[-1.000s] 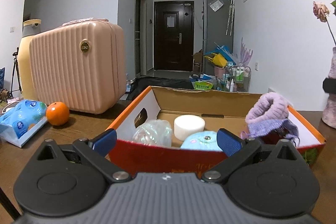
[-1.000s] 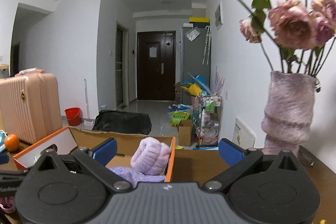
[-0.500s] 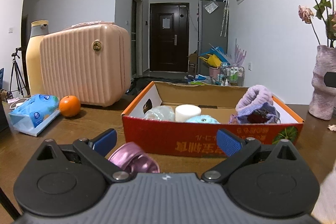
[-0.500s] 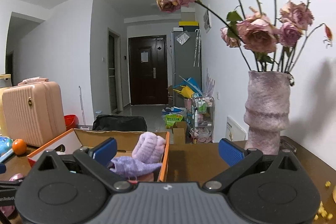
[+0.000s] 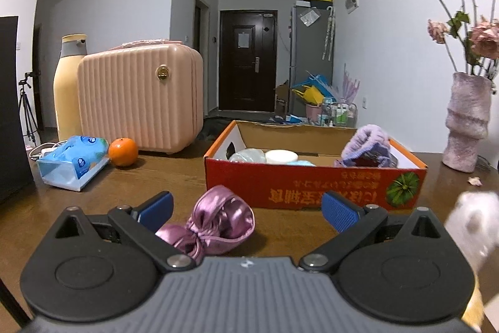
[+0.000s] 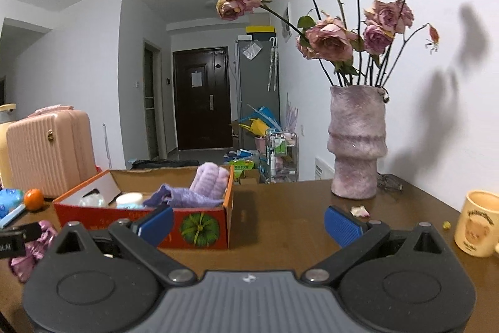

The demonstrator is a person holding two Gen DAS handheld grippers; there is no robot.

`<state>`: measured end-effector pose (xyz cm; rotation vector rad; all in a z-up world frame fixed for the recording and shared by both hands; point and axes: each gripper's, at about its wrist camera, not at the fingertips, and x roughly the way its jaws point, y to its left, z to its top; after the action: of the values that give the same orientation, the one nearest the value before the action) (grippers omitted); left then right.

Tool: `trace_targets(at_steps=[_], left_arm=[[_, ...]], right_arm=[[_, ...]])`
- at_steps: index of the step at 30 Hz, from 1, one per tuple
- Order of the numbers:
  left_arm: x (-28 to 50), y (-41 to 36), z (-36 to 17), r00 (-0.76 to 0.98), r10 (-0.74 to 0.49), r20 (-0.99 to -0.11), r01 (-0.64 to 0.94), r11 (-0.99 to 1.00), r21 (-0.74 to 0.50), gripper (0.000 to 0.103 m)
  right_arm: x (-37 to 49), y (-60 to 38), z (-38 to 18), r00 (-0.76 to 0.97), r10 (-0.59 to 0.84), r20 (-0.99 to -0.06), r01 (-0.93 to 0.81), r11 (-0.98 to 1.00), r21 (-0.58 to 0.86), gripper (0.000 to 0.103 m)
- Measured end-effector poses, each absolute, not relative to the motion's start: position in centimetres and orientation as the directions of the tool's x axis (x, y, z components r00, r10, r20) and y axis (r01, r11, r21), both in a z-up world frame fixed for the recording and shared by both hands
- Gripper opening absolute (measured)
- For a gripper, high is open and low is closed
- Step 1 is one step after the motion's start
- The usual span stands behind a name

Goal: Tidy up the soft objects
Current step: 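Withdraw both open grippers from the box back over the table items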

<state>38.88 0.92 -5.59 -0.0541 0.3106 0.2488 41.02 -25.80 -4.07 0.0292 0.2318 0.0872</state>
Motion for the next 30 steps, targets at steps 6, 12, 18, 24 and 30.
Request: trace_targets(at_steps=[6, 12, 18, 24, 30], left_arm=[[35.4, 0.4, -5.3, 0.932, 0.208, -0.298, -0.217, 0.976, 0.004, 0.103], [32.8, 0.3, -5.1, 0.939, 0.182, -0.291, -0.187, 0.982, 0.011, 0.103], [30.5, 0.2, -5.1, 0.942, 0.152, -0.299, -0.154, 0.988, 0.015, 0.103], [28.9, 0.1, -4.3, 0.921, 0.098, -0.377, -0.102, 0.995, 0.009, 0.103], [27.0, 0.2, -3.3, 0.908, 0.060, -0.415, -0.054, 0.998, 0.026, 0.103]], right_arm=[[37.4, -25.6, -5.1, 0.966, 0.086, -0.244, -0.082, 0.996, 0.028, 0.103], [34.8, -25.3, -5.8, 0.963, 0.088, -0.256, -0.086, 0.996, 0.018, 0.103], [32.8, -24.9, -6.3, 0.955, 0.104, -0.279, -0.105, 0.994, 0.013, 0.103], [30.8, -24.2, -6.1, 0.946, 0.111, -0.305, -0.122, 0.992, -0.018, 0.103], [28.8, -23.3, -5.5, 0.938, 0.116, -0.327, -0.139, 0.989, -0.047, 0.103]])
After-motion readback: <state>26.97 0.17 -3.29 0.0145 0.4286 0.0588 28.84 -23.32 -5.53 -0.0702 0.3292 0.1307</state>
